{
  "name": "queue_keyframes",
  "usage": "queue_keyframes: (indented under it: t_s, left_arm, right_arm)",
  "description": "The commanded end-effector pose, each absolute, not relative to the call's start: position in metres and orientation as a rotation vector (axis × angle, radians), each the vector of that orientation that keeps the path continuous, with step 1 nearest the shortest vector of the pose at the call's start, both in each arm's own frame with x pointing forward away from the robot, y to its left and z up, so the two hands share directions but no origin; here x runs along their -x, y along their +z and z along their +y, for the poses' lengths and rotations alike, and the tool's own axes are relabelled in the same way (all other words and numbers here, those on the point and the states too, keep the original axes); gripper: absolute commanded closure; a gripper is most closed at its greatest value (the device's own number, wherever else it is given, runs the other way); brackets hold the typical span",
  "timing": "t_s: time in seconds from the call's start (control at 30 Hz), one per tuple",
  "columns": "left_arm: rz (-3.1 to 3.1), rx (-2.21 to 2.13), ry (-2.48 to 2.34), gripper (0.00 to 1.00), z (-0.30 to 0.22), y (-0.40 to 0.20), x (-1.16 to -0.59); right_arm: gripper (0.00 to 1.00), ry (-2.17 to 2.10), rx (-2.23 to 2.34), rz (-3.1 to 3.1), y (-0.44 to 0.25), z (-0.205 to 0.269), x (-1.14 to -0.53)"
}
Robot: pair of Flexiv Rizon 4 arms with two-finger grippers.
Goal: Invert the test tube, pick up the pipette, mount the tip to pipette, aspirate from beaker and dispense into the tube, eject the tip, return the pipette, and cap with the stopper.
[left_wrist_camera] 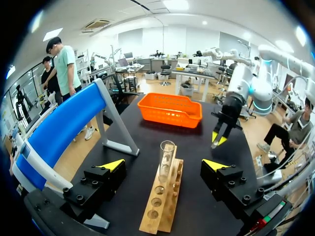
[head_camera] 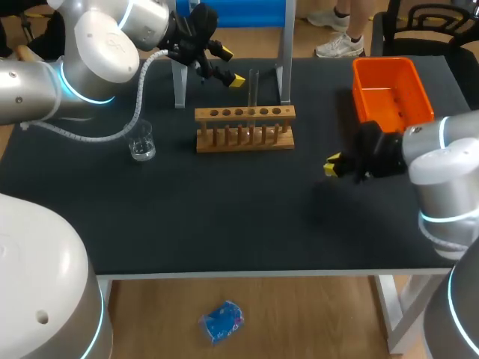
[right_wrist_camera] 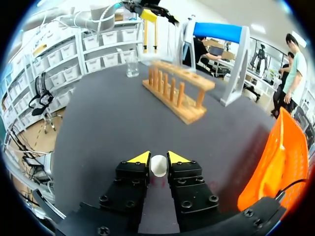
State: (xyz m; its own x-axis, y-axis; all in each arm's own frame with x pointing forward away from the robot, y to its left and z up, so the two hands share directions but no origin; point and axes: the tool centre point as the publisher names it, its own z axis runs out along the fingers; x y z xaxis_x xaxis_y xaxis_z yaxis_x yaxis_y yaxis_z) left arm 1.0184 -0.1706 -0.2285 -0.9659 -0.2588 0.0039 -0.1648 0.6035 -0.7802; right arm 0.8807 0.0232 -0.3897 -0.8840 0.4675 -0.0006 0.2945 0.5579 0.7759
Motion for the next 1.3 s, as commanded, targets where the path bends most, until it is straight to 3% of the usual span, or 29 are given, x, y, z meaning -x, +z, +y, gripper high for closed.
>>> queue_keyframes:
  t_s: [0.03,0.57,1.3]
  left_arm:
    - [2.720,0.361,-1.298,0.00,-0.171,-0.227,-1.019]
    - [2.720,0.361,-1.298,0.00,-0.171,-0.227,-1.019]
    - [2.720,0.361,-1.298,0.00,-0.171,-0.227,-1.019]
  right_arm:
    - [1.00,1.290,-0.570,2.636,-0.342,0.008,-0.880]
    - [1.00,1.455,0.157,2.859,-0.245,0.042,-0.911]
    - [1.00,1.434,0.025,2.810,-0.189,0.117,-0.972]
